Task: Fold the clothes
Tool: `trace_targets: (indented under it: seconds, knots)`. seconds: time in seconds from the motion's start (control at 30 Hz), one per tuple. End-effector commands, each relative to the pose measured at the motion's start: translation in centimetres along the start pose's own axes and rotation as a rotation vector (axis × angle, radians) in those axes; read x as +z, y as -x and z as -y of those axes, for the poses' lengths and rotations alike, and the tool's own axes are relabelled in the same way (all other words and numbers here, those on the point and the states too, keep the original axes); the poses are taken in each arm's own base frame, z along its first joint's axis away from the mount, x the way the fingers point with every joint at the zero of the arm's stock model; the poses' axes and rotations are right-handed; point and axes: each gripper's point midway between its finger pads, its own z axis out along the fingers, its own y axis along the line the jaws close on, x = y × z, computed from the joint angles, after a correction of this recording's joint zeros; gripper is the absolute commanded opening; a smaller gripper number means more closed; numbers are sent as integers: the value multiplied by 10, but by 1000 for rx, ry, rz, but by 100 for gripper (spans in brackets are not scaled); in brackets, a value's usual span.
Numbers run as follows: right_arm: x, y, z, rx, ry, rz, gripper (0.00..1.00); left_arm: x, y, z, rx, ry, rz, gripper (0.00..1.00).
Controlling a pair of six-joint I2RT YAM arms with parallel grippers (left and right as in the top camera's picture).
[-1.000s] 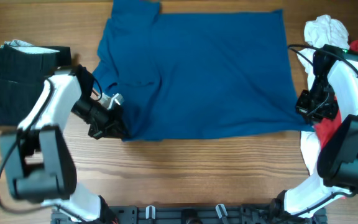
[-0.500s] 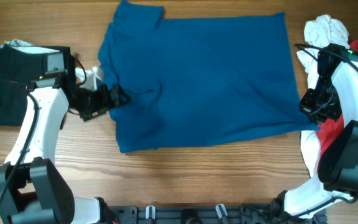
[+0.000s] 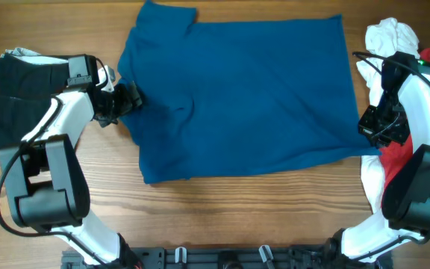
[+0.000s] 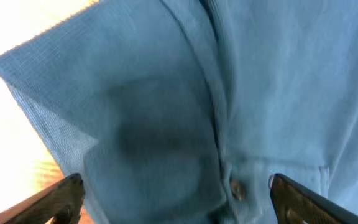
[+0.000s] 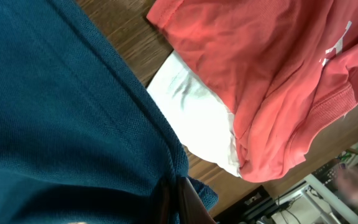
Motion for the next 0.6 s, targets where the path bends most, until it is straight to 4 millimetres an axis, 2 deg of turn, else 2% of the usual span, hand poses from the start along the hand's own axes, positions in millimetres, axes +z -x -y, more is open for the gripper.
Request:
trace_targets:
  seconds: [0.0,0.2,0.27,0.57]
  knots:
    - [-5,-2,1,-1,19,15,4,6,4,-8,-17,21,10,82]
    - [-5,-1,0,-3,21,19,4,7,5,-8,-16,20,13,82]
    - [-5,-1,0,-3,21,19,4,7,5,-8,-16,20,14,78]
    - [-5,0,0,-12,23,23,4,7,5,-8,-15,20,16,79]
